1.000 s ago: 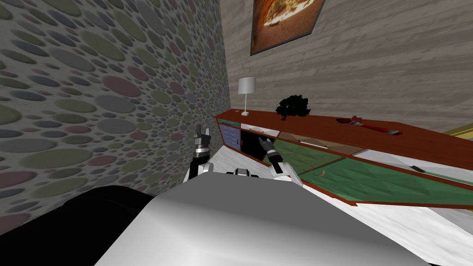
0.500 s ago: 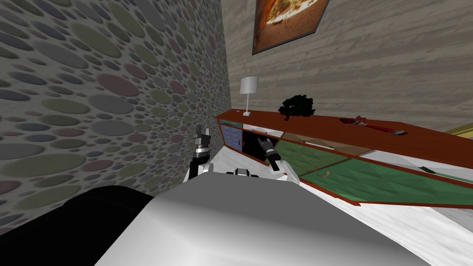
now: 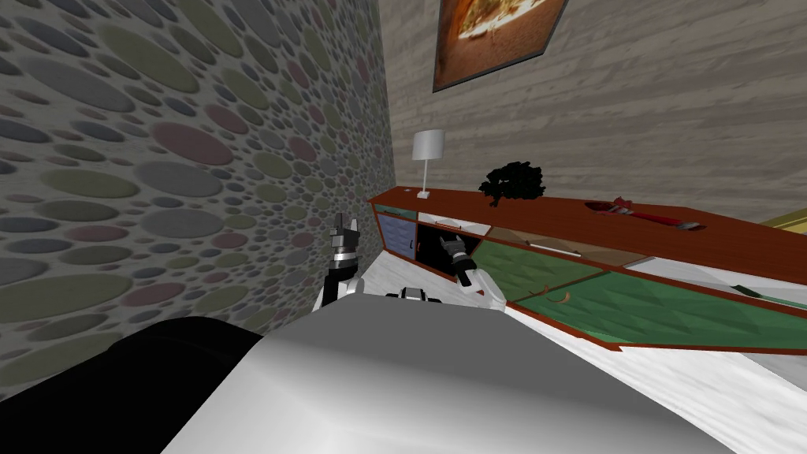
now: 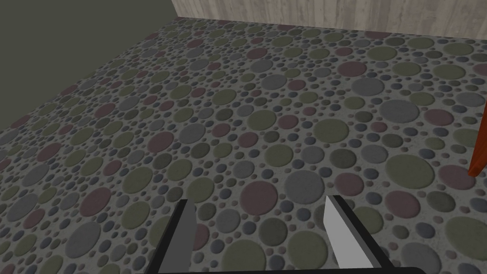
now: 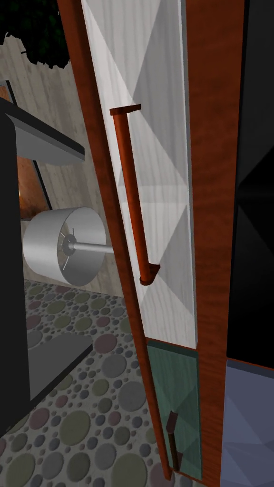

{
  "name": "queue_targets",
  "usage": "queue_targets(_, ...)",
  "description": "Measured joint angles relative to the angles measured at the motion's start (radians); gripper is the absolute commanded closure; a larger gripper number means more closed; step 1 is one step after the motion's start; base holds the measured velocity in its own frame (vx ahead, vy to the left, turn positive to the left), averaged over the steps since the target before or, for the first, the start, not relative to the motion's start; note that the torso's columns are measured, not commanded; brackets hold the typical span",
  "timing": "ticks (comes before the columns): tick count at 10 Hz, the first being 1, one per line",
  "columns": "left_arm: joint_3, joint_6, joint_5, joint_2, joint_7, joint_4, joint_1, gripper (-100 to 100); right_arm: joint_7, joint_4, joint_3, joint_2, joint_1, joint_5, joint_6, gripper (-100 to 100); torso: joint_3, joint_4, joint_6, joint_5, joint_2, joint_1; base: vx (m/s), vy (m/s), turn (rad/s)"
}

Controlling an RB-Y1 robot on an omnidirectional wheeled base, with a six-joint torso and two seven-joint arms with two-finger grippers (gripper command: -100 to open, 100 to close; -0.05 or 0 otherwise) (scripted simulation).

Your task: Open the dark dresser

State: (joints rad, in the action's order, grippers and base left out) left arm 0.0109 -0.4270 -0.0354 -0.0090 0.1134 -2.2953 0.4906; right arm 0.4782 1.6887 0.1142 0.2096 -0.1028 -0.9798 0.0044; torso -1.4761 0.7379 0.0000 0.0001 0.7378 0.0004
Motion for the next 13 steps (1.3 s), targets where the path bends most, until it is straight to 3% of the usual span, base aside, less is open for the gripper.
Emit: queue_targets(13, 0.000, 0.000, 0.000, 0.000, 0.000, 0.000, 0.000, 0, 0.173, -0.220, 0.012, 0.040, 0.155, -0.325, 0.154, -100, 0.001, 0.000, 0.000, 0.000, 0.001, -0.001, 0.028, 0.087, -0.029)
